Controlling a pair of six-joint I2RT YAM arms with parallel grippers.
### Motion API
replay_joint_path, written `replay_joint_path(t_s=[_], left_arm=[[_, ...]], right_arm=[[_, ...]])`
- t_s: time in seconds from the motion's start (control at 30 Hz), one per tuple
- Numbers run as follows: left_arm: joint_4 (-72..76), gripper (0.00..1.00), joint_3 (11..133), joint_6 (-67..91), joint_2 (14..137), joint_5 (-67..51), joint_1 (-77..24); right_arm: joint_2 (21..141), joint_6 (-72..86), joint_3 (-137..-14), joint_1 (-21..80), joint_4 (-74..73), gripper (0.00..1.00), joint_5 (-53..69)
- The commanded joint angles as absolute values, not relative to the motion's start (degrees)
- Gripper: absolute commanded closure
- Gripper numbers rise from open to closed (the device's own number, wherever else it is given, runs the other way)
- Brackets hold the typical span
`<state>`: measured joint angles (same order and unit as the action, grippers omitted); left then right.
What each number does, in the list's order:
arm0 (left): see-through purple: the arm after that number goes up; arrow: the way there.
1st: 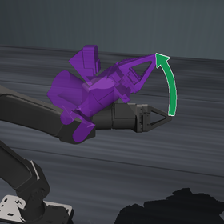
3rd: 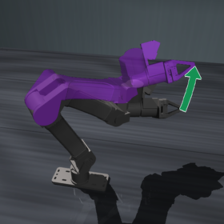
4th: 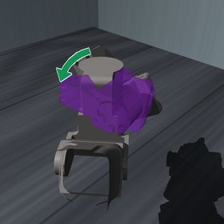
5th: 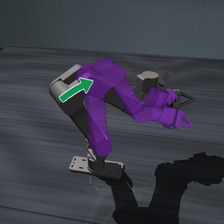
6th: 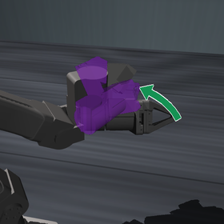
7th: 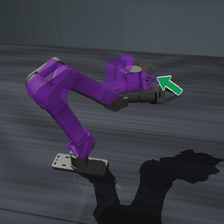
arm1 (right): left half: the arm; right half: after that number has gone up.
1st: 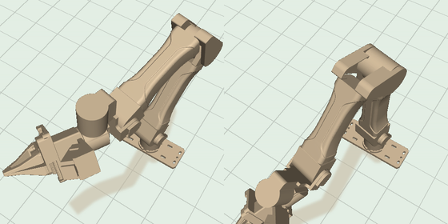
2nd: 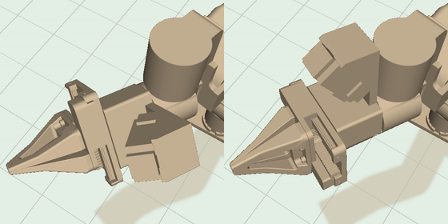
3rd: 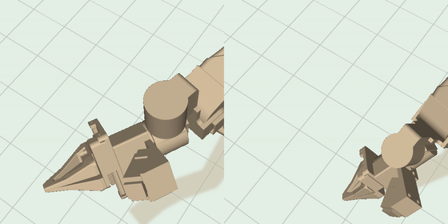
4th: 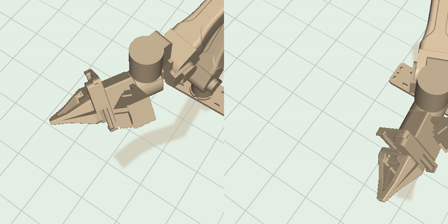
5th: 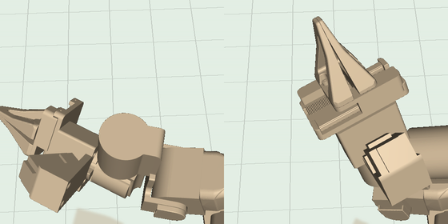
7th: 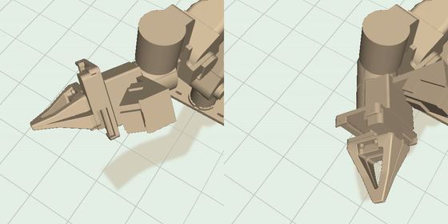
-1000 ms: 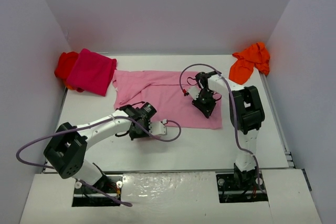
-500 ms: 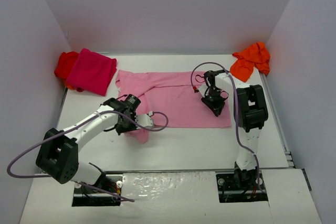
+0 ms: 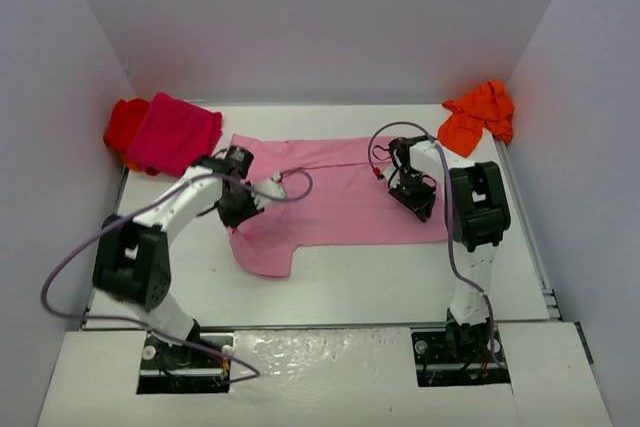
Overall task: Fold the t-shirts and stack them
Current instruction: Fold the flattened tshirt in 1/3 of the way
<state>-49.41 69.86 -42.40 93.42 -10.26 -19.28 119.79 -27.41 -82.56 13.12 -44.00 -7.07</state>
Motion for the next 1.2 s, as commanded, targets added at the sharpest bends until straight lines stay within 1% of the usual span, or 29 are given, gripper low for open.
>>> replay_joint_path(t_s=[0.0,0.03,0.1,0.13,0.17,0.23,0.3,0.43,0.57,0.73,0.8,0.87,0.9,1.03,1.17], left_arm=[[-47.31,0.72,81.32,-38.86,103.18,-16.07,-15.42],[-47.11,0.67,81.56,-38.85,103.12,-15.55,-15.38],[-41.66,0.4,80.24,-37.54,99.93,-14.77,-15.31],[-40.4,0.35,80.23,-37.52,99.02,-14.78,-15.38],[-40.87,0.33,80.75,-37.5,97.54,-15.03,-15.38],[-42.39,0.32,81.15,-38.87,94.82,-16.55,-15.38],[-43.27,0.31,79.29,-41.13,88.97,-17.28,-15.53],[-52.21,0.31,76.43,-48.11,81.06,-17.92,-16.14],[-60.5,0.33,72.98,-50.26,77.52,-19.14,-18.31],[-64.13,0.35,64.0,-50.13,74.67,-17.9,-25.58],[-63.69,0.35,60.73,-49.13,73.96,-16.11,-29.01],[-61.17,0.34,56.08,-46.67,73.04,-14.77,-34.19],[-60.19,0.34,53.87,-45.23,73.19,-13.63,-37.3],[-55.8,0.32,49.29,-41.45,72.72,-12.92,-43.16],[-51.03,0.31,45.73,-40.08,73.06,-10.4,-46.75]], right_arm=[[124.94,-26.37,-79.58,11.87,-36.14,0.81,-9.92],[124.67,-26.37,-79.32,11.72,-35.9,0.81,-10.61],[124.18,-26.11,-78.94,11.03,-35.0,0.81,-12.19],[124.08,-26.12,-79.01,10.73,-35.06,0.81,-12.14],[123.87,-26.2,-79.02,10.69,-34.98,0.81,-12.2],[122.91,-26.4,-79.16,10.4,-34.98,0.81,-12.07],[121.73,-26.45,-79.41,10.22,-34.98,0.81,-12.11],[118.61,-26.72,-80.84,9.48,-34.97,0.81,-11.06],[115.99,-26.07,-85.82,8.33,-34.89,0.78,-7.85],[111.92,-24.96,-89.59,7.98,-34.9,0.78,-3.37],[109.63,-25.01,-90.21,7.74,-35.1,0.78,-3.83],[107.33,-26.27,-90.88,7.47,-35.33,0.76,-7.97],[106.79,-26.35,-91.87,6.41,-35.33,0.76,-8.15],[104.25,-25.93,-93.44,3.58,-35.37,0.74,-5.1],[101.83,-25.64,-91.13,3.34,-35.31,0.73,-1.08]])
